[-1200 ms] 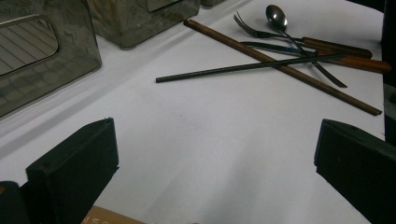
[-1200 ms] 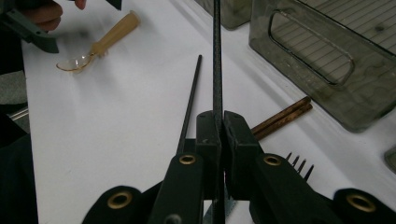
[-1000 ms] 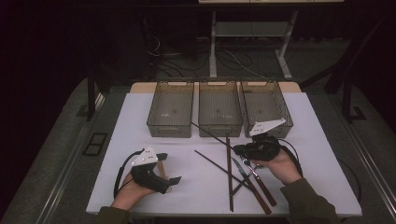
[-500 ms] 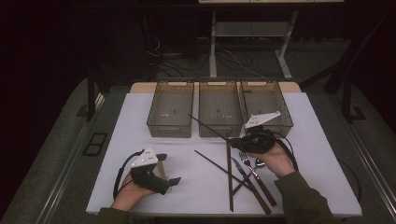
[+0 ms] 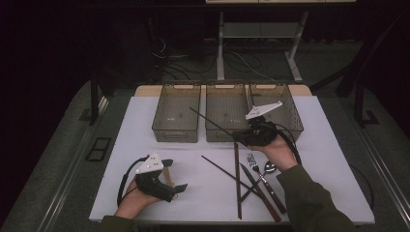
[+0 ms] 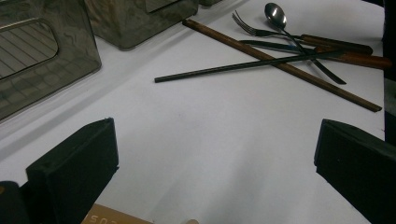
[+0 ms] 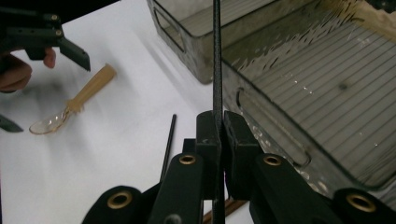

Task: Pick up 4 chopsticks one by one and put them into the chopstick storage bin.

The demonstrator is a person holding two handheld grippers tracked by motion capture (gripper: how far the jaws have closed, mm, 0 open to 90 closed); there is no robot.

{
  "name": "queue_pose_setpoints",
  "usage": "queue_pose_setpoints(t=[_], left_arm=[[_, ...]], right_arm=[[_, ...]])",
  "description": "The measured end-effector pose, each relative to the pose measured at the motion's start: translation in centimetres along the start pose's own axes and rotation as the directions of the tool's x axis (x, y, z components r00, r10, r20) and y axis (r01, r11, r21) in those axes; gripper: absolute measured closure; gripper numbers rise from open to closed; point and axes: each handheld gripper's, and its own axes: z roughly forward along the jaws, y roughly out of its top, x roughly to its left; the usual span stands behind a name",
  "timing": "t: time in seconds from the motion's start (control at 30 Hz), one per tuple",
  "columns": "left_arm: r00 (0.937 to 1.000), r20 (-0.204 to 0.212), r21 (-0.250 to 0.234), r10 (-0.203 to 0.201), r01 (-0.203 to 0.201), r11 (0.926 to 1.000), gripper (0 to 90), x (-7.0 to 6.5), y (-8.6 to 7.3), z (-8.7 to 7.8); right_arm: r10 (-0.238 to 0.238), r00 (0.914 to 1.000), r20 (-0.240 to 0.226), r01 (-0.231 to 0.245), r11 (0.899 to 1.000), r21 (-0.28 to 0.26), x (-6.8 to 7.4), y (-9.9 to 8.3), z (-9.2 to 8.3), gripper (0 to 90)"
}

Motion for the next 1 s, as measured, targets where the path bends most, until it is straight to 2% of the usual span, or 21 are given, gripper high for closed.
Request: queue_pose_setpoints(t=[0.37, 1.0], left_arm=[[1.0000, 0.003, -0.004, -0.001, 0.001, 1.0000, 0.0, -0.1, 0.0, 0.0], [0.9999, 0.013, 0.000, 0.006, -0.006, 1.0000, 0.0, -0.3, 0.0, 0.0]], right_arm=[[0.019, 0.9997, 0.019, -0.019, 1.000, 0.009, -0.7, 2.2, 1.0, 85.4], [0.044, 0.9977, 0.052, -0.047, 0.998, 0.043, -1.7, 6.0, 4.0, 85.5]])
